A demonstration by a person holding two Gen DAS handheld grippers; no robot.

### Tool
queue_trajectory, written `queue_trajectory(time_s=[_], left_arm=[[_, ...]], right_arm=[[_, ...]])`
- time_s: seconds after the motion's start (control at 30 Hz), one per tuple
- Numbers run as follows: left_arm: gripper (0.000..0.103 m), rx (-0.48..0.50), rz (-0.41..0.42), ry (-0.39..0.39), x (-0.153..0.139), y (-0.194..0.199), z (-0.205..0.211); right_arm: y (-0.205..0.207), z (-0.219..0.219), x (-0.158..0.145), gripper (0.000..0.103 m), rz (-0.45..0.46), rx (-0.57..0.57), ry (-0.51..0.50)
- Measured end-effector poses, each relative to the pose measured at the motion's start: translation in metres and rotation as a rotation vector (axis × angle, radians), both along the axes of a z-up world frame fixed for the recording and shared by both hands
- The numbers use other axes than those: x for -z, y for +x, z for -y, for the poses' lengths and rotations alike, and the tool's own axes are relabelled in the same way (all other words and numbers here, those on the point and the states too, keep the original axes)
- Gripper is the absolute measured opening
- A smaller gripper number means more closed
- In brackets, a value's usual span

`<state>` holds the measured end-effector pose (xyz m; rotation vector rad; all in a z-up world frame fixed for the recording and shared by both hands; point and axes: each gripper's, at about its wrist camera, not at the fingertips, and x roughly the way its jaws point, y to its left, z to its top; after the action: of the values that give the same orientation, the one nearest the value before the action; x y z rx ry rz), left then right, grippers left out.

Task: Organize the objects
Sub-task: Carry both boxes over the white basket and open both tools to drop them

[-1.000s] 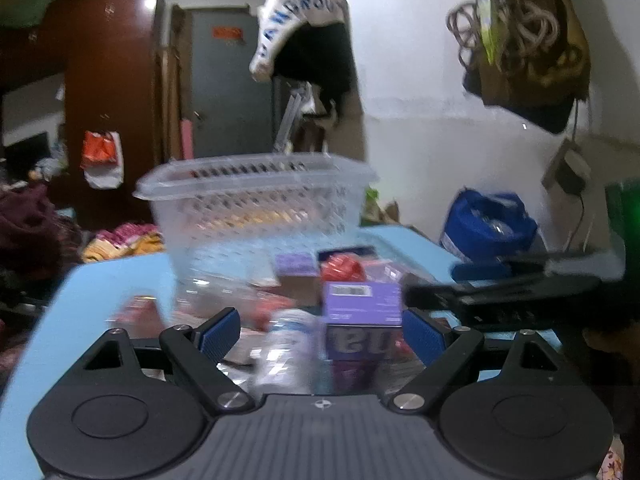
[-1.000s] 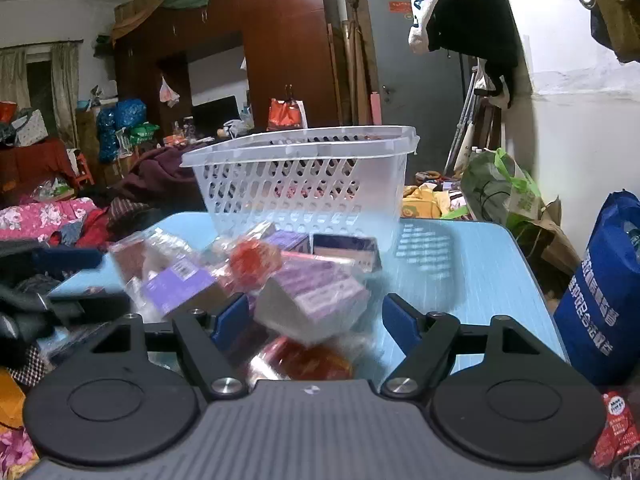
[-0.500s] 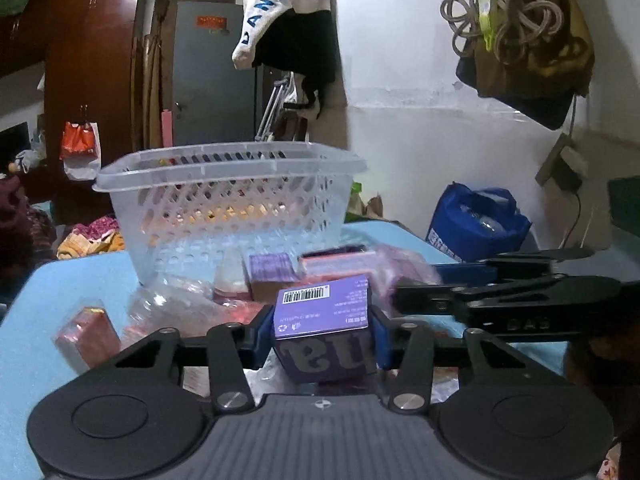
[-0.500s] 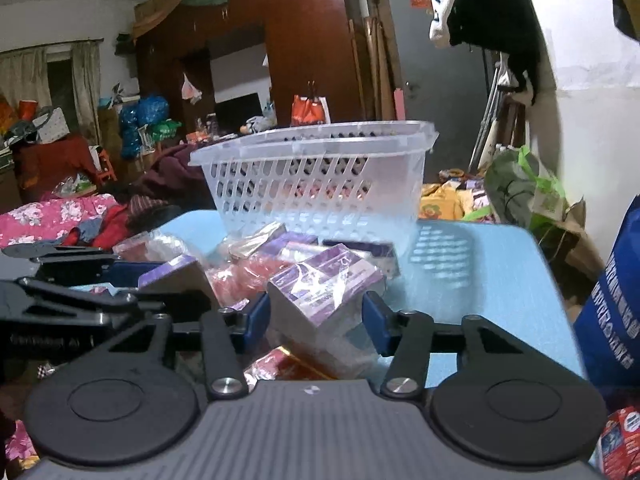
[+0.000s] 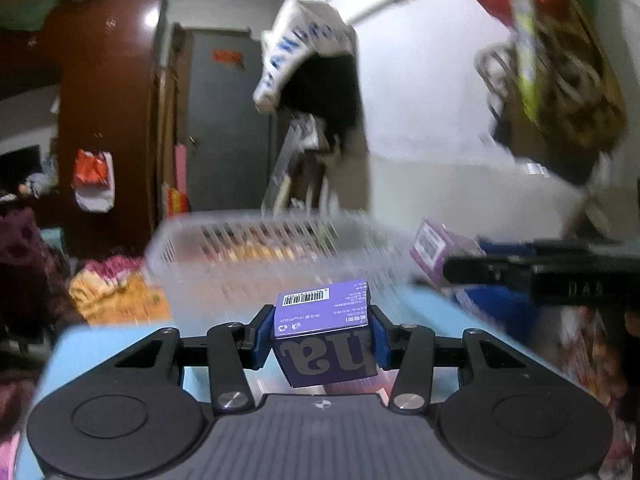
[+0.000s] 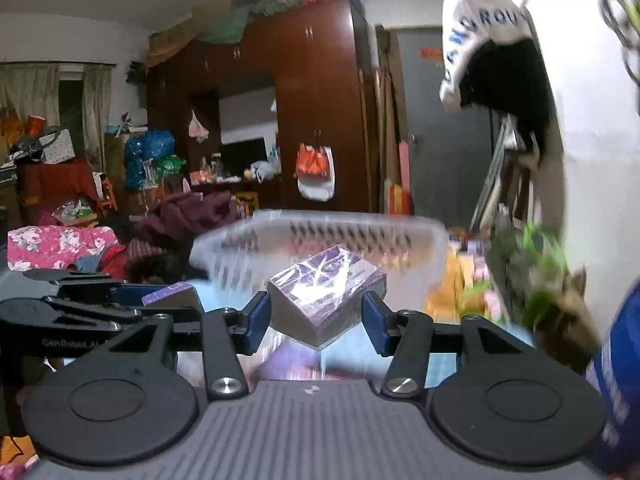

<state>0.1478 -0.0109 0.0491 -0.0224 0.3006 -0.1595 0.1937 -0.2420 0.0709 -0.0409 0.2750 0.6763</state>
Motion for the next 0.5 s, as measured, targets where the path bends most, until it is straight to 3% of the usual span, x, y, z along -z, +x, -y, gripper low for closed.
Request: queue_trajectory(time_s=[0.1, 0.23, 0.27, 0.3, 0.33, 0.37, 0.43, 0.5], left_arm=[[0.052, -0.051, 0.006, -0.011, -0.029, 0.045, -0.016], [0.052, -0.111, -0.072, -0.013, -0.039, 0.114, -0.029], [0.055, -0.117, -0.085, -0.014, -0.037, 0.125, -0.029], [0.07, -0.117, -0.096, -0.017, -0.034, 0.134, -0.031], [0.079, -0.113, -0.109, -0.015, -0.03, 0.14, -0.032], [0.087, -0.114, -0.112, -0.015, -0.027, 0.141, -0.034], [0.087, -0.116, -0.098, 0.005, -0.022, 0.13, -0.039], [0.087, -0.126, -0.079, 0.021, -0.017, 0.101, -0.047]], right_arm=[[0.038, -0.024, -0.019, 0.054, 0.007, 0.021, -0.035], [0.09, -0.046, -0.019, 0.054, -0.06, 0.04, -0.084], [0.097, -0.05, -0.016, 0.056, -0.07, 0.046, -0.099], [0.1, -0.052, -0.013, 0.057, -0.075, 0.048, -0.104], [0.103, -0.054, -0.01, 0.061, -0.076, 0.052, -0.111], [0.104, -0.055, -0.007, 0.07, -0.079, 0.055, -0.123], [0.095, -0.05, -0.003, 0.088, -0.068, 0.078, -0.122], [0.074, -0.033, 0.0, 0.095, -0.052, 0.075, -0.091]])
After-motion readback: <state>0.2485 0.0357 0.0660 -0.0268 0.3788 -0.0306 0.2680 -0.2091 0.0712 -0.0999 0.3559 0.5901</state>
